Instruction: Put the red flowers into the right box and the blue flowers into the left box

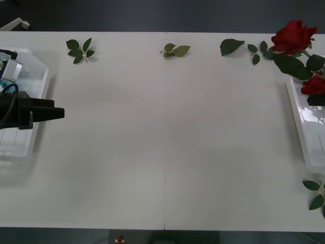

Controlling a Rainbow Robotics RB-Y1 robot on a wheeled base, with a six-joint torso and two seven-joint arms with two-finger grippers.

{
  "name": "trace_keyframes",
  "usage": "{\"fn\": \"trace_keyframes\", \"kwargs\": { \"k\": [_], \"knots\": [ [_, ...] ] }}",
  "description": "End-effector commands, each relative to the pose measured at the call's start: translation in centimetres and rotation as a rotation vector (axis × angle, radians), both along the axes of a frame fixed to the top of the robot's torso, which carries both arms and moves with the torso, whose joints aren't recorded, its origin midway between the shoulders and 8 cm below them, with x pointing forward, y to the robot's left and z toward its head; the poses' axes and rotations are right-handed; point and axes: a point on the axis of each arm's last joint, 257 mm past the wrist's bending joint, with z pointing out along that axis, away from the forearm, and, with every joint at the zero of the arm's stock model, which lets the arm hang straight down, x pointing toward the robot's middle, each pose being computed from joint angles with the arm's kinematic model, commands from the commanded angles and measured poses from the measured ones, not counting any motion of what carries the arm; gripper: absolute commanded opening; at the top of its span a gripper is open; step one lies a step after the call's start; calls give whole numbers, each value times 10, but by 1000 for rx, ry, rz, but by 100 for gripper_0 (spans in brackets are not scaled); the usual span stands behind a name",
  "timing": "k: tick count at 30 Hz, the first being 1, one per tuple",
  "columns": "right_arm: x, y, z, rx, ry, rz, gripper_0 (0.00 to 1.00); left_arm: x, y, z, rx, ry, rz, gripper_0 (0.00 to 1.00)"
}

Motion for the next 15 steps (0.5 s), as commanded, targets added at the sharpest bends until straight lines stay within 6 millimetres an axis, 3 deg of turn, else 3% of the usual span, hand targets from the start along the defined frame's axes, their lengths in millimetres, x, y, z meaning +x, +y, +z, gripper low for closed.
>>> {"fn": "trace_keyframes", "kwargs": {
  "k": [1,10,15],
  "knots": [
    [17,-55,-14,-33,-11,-125,0,-6,-21,21,0,-90,-71,92],
    [41,-176,-42,-61,-42,-414,0,-30,-62,57,-108,-103,-147,92],
    [44,-213,-46,-143,-56,-468,0,-41,-85,73,-152,-125,-184,92]
  ]
}}
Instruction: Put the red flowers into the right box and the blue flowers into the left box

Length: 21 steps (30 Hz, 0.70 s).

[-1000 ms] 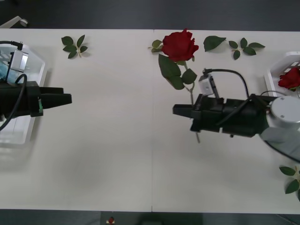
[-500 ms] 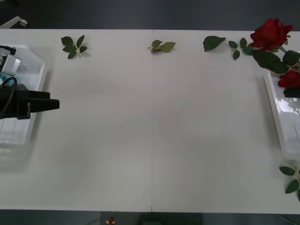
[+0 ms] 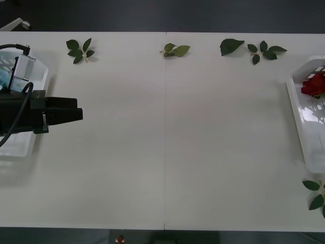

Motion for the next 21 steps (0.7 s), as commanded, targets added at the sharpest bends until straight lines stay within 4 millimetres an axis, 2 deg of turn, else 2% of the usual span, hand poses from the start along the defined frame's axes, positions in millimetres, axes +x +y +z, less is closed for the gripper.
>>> {"fn": "trace_keyframes", "kwargs": {
  "k": [1,6,12,13,15,19,21],
  "knots": [
    [13,-23,21,-89,-37,-12,0,-9,-15,25,6,-76,-50,92],
    [6,-54,13,-150,-34,-68,0,-24,-37,35,-52,-81,-96,93],
    [3,-70,-8,-160,-38,-130,0,-22,-37,35,-57,-87,-90,92],
    [1,-74,-10,-164,-35,-139,3,-20,-35,35,-55,-87,-84,92],
    [-1,-78,-13,-171,-29,-144,18,-16,-31,33,-50,-90,-72,92],
    [-2,-80,-14,-185,-23,-142,57,-2,-16,31,-40,-101,-33,92],
    [-2,-79,-14,-186,-16,-134,69,-1,-15,32,-39,-105,-31,92]
  ]
}}
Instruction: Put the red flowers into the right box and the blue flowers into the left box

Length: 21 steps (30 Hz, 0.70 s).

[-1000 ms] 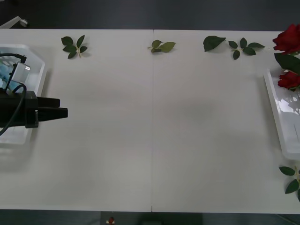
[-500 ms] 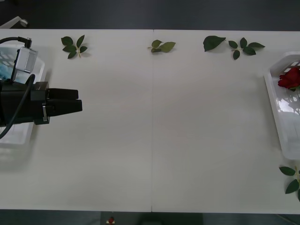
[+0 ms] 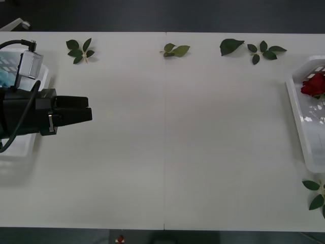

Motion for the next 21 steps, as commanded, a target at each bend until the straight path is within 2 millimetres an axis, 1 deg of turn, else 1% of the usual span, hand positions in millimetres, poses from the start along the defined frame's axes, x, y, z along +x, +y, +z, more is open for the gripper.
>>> {"fn": "trace_keyframes", "kwargs": {
  "k": [1,4,6,7,8,11,12,13,14,15,17,18,19,20,21],
  "knots": [
    [3,-7,14,-43,3,23,74,12,9,15,18,-95,12,92],
    [5,5,15,-21,30,56,86,1,-1,19,7,-97,-25,92],
    [5,16,17,2,58,88,91,-5,-8,20,-1,-95,-41,93],
    [8,25,22,22,67,111,93,-7,-11,21,-5,-97,-48,92],
    [8,29,24,35,72,121,94,-8,-12,21,-5,-97,-54,92],
    [15,65,43,141,74,195,96,-15,-18,19,-9,-86,-70,92],
    [16,71,48,159,71,207,96,-14,-18,19,-10,-87,-69,92],
    [18,88,60,206,65,248,96,-15,-18,17,-8,-81,-69,92],
    [17,93,65,222,63,261,96,-15,-17,16,-7,-79,-68,92],
    [16,102,76,249,61,290,96,-14,-17,15,-7,-77,-66,93],
    [10,112,93,282,61,334,96,-14,-17,14,-8,-75,-66,92],
    [9,116,98,290,60,347,96,-14,-17,14,-8,-75,-66,93],
    [4,122,106,307,69,378,96,-14,-17,14,-8,-75,-66,92],
    [0,134,115,331,72,422,96,-14,-17,14,-8,-75,-66,92],
    [-3,145,119,362,76,451,96,-14,-17,14,-8,-75,-66,92]
  ]
}}
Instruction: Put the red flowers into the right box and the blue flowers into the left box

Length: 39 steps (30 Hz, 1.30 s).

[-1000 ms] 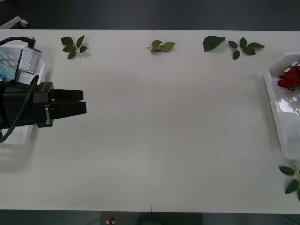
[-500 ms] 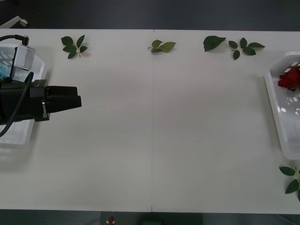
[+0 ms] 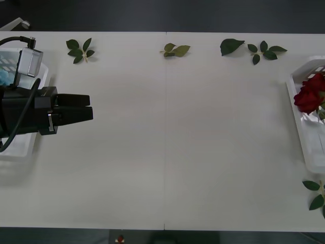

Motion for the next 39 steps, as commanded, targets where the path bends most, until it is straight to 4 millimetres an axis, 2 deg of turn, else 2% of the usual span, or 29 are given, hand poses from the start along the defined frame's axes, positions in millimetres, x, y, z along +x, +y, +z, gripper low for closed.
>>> {"fn": "trace_keyframes", "kwargs": {
  "k": [1,4,5,6,8,10,14,16,17,21,22,26,32,35,39],
  "knots": [
    [-14,17,53,43,-36,122,96,-6,-7,4,4,-55,-36,92],
    [-26,62,57,160,-13,223,96,-6,-7,4,4,-55,-36,92],
    [-28,69,58,181,-9,239,96,-6,-7,4,4,-55,-36,93],
    [-34,89,56,235,1,281,96,-6,-7,4,4,-55,-36,93],
    [-36,110,56,288,3,322,96,-6,-7,4,4,-55,-36,92],
    [-42,144,54,359,8,390,96,-6,-7,4,4,-55,-36,92],
    [-49,199,49,422,9,508,96,-6,-7,4,4,-55,-36,92],
    [-54,230,53,459,-4,573,96,-6,-7,4,4,-55,-36,92],
    [-56,239,54,473,-5,589,96,-6,-7,4,4,-55,-36,92],
    [-66,295,58,552,-25,695,96,-6,-7,4,4,-55,-36,92],
    [-67,301,59,558,-29,705,96,-6,-7,4,4,-55,-36,92],
    [-72,344,72,622,-75,766,96,-6,-7,4,4,-55,-36,92],
    [-67,383,106,764,-154,774,96,-6,-7,4,4,-55,-36,92],
    [-62,387,115,785,-184,765,96,-6,-7,4,4,-55,-36,93],
    [-62,388,110,775,-180,763,96,-6,-7,4,4,-55,-36,92]
  ]
}}
